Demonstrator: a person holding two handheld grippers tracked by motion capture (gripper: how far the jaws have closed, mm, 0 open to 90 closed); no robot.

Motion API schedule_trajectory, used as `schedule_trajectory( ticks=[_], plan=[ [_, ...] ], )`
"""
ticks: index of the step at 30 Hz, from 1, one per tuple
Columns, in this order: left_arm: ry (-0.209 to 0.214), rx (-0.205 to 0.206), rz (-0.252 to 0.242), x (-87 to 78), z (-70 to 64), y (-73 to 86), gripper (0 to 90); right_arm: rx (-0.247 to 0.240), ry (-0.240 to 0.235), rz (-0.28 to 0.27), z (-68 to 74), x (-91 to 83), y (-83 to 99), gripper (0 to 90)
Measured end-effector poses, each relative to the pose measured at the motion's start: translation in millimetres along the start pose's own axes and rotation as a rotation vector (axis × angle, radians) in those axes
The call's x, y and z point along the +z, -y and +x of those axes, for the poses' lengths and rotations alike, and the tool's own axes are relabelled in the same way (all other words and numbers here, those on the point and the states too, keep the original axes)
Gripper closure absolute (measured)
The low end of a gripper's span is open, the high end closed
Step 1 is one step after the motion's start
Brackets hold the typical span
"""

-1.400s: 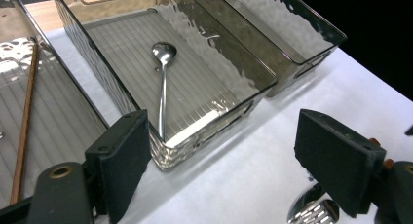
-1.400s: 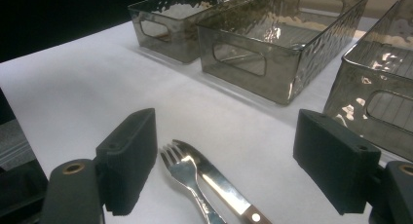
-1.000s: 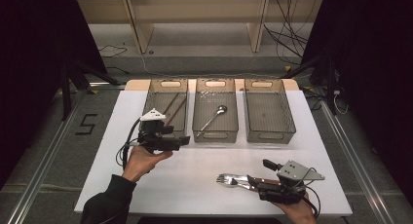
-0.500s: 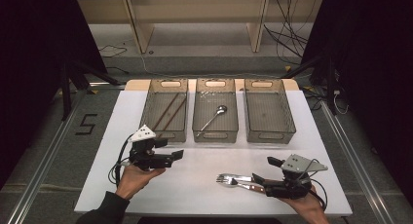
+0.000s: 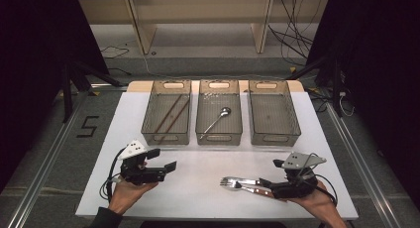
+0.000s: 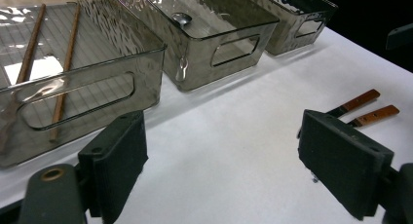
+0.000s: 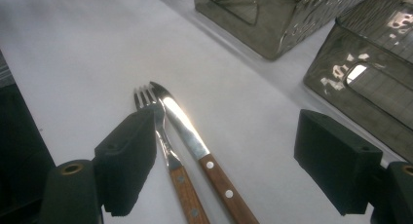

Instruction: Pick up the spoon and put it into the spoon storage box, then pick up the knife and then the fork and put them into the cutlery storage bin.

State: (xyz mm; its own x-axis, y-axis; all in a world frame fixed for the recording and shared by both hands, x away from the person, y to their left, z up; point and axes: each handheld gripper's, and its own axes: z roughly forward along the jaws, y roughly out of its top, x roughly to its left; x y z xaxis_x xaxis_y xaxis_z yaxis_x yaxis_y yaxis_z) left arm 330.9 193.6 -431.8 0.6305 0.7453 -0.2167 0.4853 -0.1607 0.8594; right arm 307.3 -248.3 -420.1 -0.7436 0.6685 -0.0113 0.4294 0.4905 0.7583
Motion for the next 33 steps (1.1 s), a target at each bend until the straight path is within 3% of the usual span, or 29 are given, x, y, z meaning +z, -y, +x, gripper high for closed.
schedule_trajectory(
  ticks=[6,13,21,33],
  plan=[
    [-0.007,0.015,-0.029,-5.7,-1.2,3.6,17.5,-0.027,-0.017,0.037,3.4,4.9,-3.2,24.1],
    [-0.003,0.012,0.006,-5.8,-0.4,12.0,17.3,-0.045,-0.025,0.083,5.9,10.9,-5.6,24.2],
    [0.001,0.018,0.009,-4.1,-2.0,14.0,16.8,-0.056,-0.038,0.142,1.2,16.7,-7.0,26.4],
    [-0.006,0.03,-0.012,-5.9,-4.0,16.9,16.4,-0.131,-0.047,0.309,-6.2,28.8,-13.1,33.5]
  ],
)
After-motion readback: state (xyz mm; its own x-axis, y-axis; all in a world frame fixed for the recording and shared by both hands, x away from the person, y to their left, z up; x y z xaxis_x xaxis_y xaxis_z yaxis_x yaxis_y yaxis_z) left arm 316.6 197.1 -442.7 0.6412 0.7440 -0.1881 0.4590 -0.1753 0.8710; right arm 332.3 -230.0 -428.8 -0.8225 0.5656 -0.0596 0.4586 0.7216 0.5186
